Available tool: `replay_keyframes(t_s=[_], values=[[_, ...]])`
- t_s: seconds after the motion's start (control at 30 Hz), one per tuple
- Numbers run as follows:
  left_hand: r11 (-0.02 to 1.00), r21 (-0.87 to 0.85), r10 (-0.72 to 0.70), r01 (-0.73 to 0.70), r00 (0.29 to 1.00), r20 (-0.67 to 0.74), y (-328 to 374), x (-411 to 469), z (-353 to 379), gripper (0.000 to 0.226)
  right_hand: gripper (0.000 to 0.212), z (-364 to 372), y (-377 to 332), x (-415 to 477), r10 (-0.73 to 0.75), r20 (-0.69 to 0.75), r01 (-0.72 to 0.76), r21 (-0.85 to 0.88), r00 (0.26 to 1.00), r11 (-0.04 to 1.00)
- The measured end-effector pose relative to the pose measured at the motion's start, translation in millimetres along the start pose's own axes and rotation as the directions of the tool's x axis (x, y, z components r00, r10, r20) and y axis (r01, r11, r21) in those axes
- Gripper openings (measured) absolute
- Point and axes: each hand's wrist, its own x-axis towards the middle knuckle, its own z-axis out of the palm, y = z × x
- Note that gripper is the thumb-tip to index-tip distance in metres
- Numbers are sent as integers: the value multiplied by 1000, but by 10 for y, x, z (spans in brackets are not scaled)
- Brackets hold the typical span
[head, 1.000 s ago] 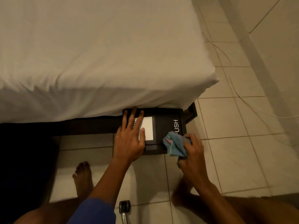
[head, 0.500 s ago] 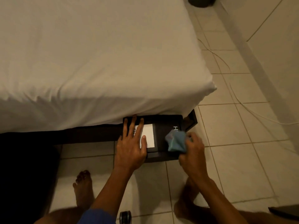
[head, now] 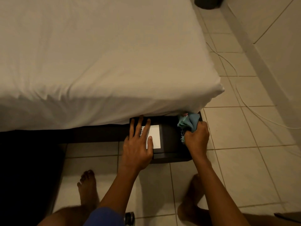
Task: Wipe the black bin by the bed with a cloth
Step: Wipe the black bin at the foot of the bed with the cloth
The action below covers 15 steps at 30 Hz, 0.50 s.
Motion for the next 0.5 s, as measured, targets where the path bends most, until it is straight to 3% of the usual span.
replay_keyframes(t_s=[0.13,0.3,0.37,0.5], values=[[1000,-15,3,-3,1000,10,-10,-7,9,65,21,-139,150,-90,181,59,-186,78,982,979],[1000,-21,7,-6,1000,17,-13,0,-5,66,25,-34,-64,286,209,54,-213,79,976,974],[1000,-25,0,0,1000,15,-12,-11,-9,65,26,-29,-91,157,177,40,-179,44,983,983],[999,-52,-2,2,1000,10,-5,-9,-9,65,31,-40,48,-122,-76,99,83,-62,992,995]])
